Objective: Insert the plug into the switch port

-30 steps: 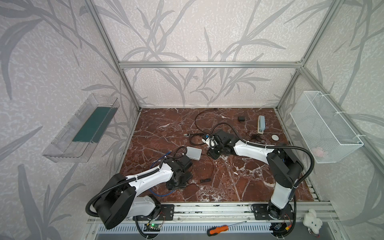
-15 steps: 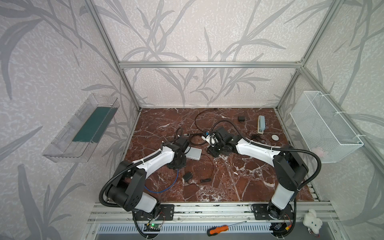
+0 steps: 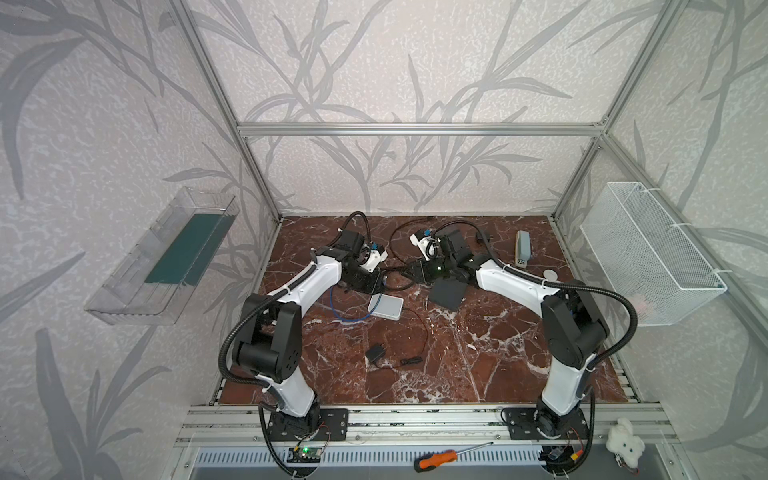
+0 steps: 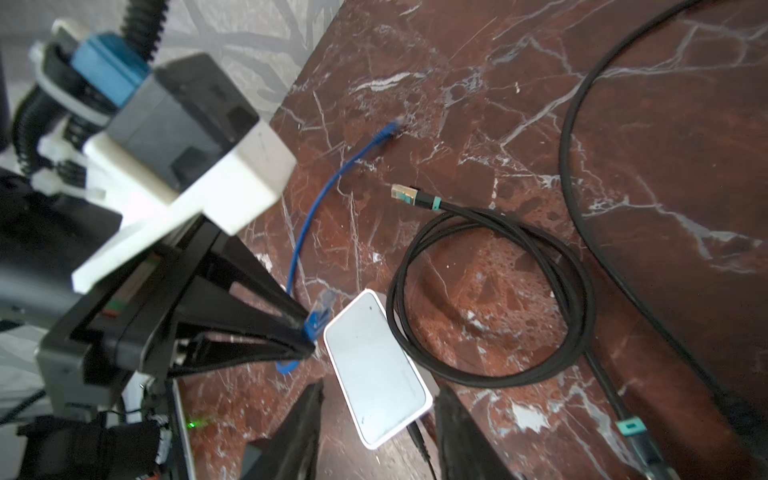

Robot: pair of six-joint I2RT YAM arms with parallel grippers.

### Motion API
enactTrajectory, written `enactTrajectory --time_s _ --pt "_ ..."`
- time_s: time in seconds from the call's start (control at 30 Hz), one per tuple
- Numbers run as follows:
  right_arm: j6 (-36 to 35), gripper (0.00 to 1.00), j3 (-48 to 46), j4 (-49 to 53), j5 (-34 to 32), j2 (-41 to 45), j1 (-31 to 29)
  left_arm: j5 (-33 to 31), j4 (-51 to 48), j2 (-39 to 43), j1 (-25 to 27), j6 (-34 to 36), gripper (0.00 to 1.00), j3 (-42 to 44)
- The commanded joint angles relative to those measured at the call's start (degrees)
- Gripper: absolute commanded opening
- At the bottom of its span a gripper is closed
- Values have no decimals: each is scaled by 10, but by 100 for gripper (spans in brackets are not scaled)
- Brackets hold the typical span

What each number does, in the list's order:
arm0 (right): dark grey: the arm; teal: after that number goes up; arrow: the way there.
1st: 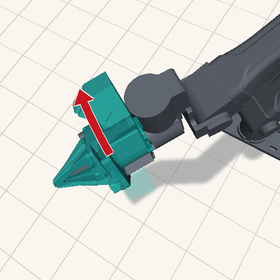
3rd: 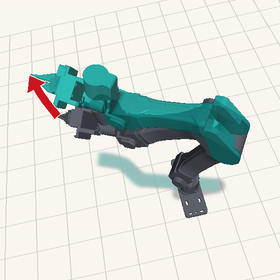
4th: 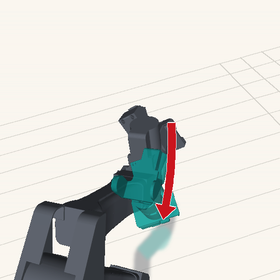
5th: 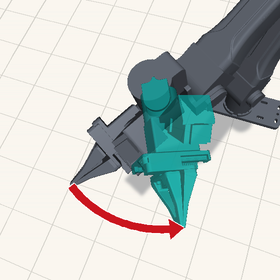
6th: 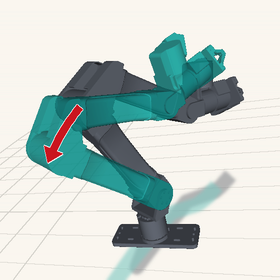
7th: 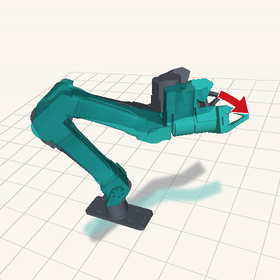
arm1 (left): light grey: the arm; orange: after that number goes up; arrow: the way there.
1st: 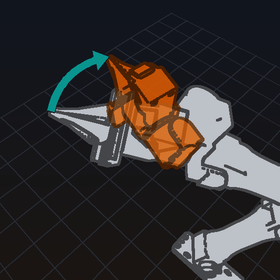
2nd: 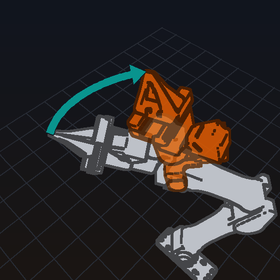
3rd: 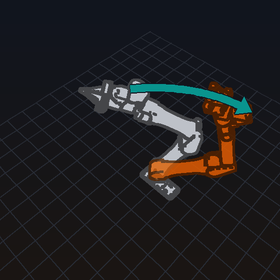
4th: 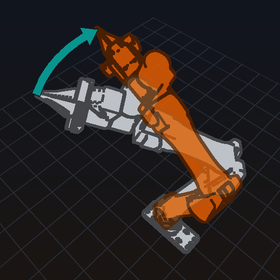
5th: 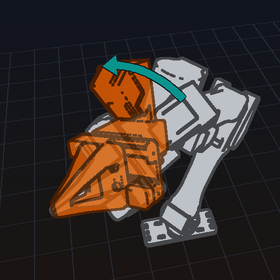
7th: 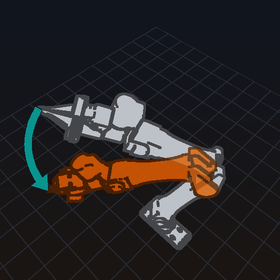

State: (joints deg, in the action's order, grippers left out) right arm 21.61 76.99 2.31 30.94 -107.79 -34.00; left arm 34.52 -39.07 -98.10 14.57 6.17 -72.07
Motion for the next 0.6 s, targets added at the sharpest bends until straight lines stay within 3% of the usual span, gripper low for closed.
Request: enactTrajectory --time_s 0.0,0.1,0.37,0.57 --pt "141 44 -16 -124 70 -34 -6 104 -48 -18 -7 78 14 -24" --pt "202 43 -40 -199 81 -51 -9 111 -42 -21 -10 78 14 -19" --pt "213 42 -28 -211 95 -79 -17 129 -48 -24 -12 85 14 -20" --pt "223 32 -28 -222 108 -85 -19 128 -42 -22 -13 81 13 -11"
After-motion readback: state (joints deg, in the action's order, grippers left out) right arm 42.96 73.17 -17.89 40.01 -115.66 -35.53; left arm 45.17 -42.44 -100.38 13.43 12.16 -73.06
